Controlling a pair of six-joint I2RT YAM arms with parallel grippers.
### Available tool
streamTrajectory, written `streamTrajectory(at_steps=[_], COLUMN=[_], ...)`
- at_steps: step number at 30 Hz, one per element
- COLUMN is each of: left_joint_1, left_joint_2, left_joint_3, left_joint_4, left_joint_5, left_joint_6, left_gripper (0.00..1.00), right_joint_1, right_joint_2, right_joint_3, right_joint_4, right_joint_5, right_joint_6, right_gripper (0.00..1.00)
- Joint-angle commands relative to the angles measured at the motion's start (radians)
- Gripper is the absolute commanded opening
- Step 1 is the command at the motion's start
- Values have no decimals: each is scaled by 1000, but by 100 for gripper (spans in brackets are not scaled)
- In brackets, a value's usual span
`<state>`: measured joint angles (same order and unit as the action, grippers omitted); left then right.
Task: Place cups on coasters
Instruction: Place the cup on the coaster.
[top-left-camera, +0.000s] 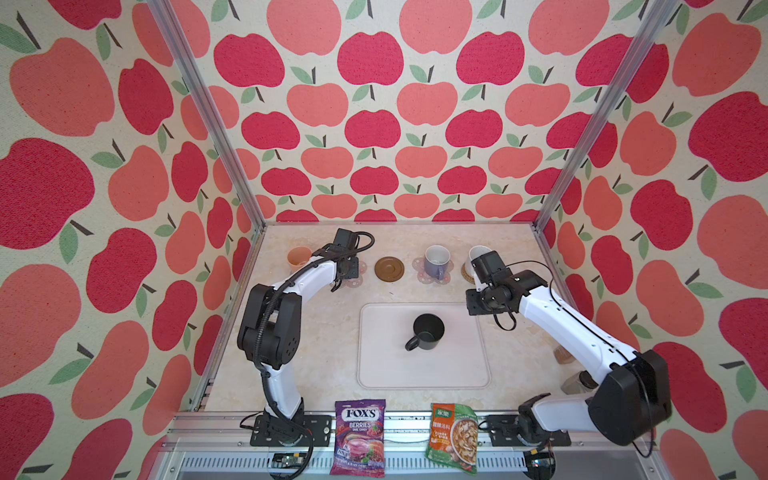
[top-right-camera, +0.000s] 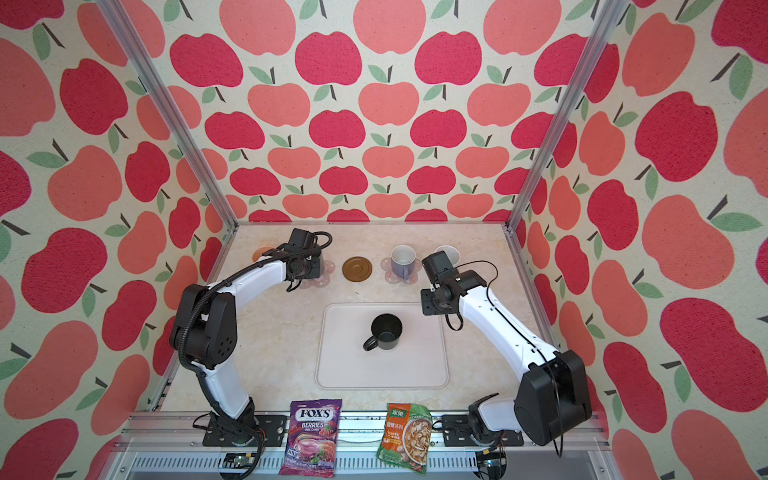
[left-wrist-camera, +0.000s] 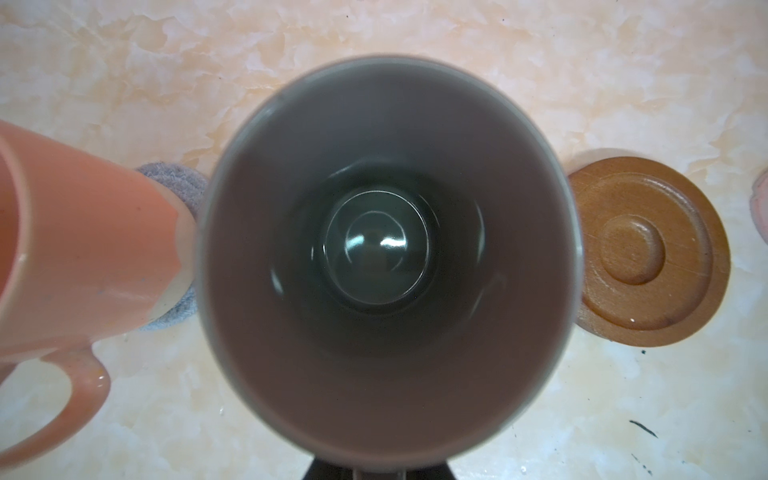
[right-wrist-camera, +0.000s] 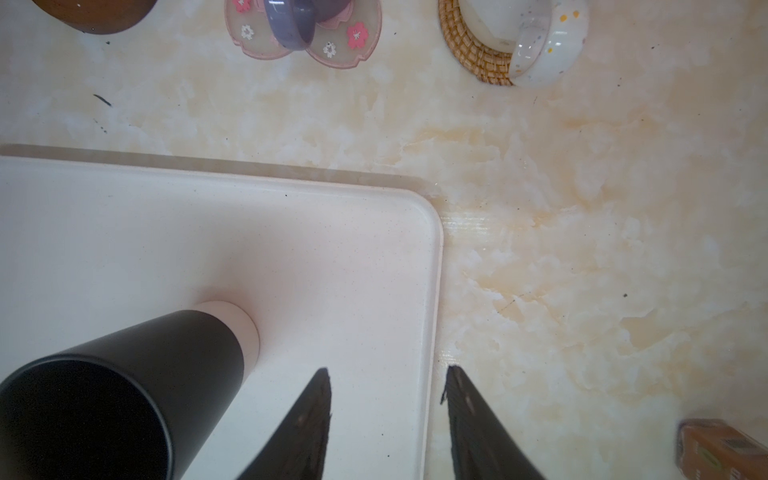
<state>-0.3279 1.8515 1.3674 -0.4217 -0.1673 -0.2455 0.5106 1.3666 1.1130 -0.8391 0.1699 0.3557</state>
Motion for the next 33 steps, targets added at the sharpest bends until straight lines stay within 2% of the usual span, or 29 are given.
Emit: streamTrajectory(at_steps=[1,9,16,25,33], left_joint_1=[4,4,4,4,5], left_joint_2=[-8,-6,-11,-18,-46], left_joint_3=[48,13,-10,-29,-54], left_joint_4=[55,50,45,31,17], left_joint_5=[-8,-13,-18,-14,-11], left_joint_6=[2,-18,-36,-58,-73], left_gripper=[0,2,8,25,31], right_joint_1=[5,5,5,4,5], right_joint_2=[-20,-23,-27,-50,-74], right_joint_3=[-13,-15,-11,-16,-18], right_joint_4=[-6,-5,-7,-12,-22], right_joint_5=[-1,-3,-10,-11,-13], right_joint_6=[-11,-7,-1,8,17], right_gripper=[48,48,48,48,48])
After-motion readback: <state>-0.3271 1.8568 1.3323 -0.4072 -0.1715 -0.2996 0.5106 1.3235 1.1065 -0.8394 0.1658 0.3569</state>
